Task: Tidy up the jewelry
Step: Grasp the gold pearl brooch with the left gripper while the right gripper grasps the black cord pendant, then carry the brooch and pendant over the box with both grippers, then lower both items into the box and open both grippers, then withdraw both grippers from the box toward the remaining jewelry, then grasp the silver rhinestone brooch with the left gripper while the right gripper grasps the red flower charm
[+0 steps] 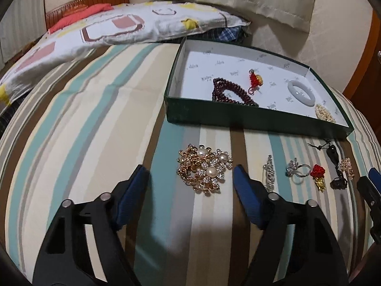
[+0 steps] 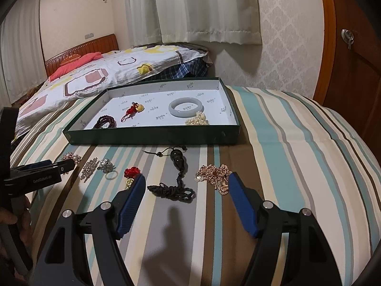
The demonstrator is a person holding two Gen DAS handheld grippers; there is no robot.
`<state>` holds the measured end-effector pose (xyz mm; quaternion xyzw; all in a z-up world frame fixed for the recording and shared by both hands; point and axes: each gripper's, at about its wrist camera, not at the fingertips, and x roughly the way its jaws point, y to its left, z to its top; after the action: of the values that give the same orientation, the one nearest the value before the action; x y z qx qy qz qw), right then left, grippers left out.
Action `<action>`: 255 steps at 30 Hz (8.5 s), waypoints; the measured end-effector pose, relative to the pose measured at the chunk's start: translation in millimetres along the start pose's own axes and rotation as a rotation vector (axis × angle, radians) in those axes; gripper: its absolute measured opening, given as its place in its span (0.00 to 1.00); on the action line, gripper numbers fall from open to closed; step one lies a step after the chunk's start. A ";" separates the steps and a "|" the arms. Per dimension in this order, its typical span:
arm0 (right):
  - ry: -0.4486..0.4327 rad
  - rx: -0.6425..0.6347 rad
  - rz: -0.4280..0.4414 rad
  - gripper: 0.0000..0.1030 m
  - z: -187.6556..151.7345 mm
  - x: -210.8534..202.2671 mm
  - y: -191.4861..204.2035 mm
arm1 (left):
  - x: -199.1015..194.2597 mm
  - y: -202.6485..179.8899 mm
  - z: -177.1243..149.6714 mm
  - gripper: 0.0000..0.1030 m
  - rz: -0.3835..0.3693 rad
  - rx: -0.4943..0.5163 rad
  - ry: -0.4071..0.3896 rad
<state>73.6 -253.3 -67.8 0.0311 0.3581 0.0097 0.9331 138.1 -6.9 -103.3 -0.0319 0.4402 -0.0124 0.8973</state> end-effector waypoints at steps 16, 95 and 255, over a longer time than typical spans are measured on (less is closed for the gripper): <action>0.073 0.004 0.017 0.68 4.2 15.1 -2.4 | -4.3 8.1 0.0 0.31 -0.086 -0.016 -0.020; -0.191 -0.061 0.119 0.11 116.7 1.3 19.7 | -58.0 -30.5 78.9 0.25 -0.194 0.009 -0.292; 0.031 -0.004 0.042 0.64 12.5 11.8 6.6 | -3.4 -50.9 -4.1 0.16 -0.114 0.124 -0.009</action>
<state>90.8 -247.0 -65.9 0.0363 0.3717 0.0304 0.9271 133.0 -57.7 -99.6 -0.0014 0.4321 -0.0908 0.8972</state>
